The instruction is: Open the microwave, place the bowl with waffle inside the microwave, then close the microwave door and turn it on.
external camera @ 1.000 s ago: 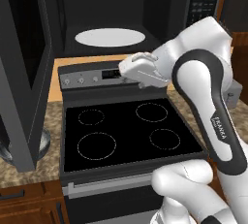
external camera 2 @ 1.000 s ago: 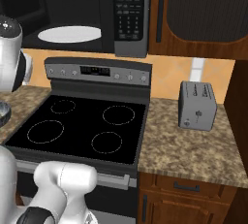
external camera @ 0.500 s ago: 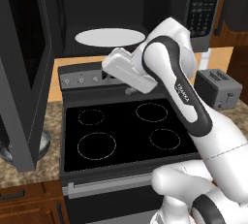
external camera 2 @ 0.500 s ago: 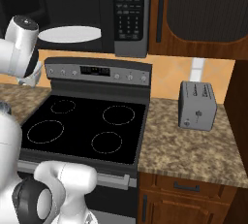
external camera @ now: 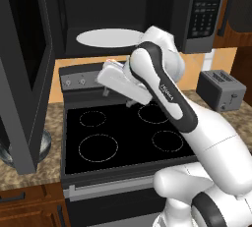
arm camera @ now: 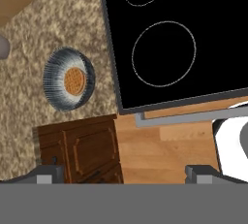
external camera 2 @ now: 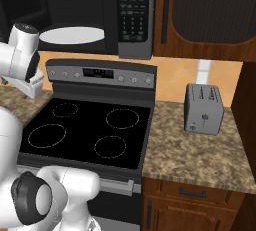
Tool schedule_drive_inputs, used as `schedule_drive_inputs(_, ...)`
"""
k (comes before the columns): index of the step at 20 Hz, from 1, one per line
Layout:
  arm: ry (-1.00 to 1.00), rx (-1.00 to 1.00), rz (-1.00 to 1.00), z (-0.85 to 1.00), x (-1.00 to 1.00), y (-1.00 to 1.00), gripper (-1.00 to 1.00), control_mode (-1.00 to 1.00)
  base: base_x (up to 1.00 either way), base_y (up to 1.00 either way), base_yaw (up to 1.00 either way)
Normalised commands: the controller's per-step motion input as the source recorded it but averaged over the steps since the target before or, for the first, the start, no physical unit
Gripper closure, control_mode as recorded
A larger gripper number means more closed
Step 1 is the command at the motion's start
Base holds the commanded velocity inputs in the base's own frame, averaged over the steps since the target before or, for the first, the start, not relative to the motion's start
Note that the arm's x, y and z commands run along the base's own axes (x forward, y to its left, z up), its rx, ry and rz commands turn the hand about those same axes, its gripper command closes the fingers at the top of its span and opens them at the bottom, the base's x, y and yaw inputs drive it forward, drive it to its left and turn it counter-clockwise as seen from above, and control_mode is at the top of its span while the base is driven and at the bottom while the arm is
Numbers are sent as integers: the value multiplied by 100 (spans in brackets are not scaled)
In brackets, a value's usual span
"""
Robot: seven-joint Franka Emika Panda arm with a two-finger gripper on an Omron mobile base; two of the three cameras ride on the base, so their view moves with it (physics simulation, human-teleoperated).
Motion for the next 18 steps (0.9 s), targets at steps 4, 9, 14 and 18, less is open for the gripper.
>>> schedule_drive_inputs(4,0,0,-12,-68,5,11,-100,-100,0,0,0)
schedule_drive_inputs(9,0,3,-4,-57,1,41,-100,-100,0,0,0)
schedule_drive_inputs(14,0,2,6,-31,29,48,-100,-100,0,0,0)
schedule_drive_inputs(18,1,0,20,-14,56,44,-100,-100,0,0,0)
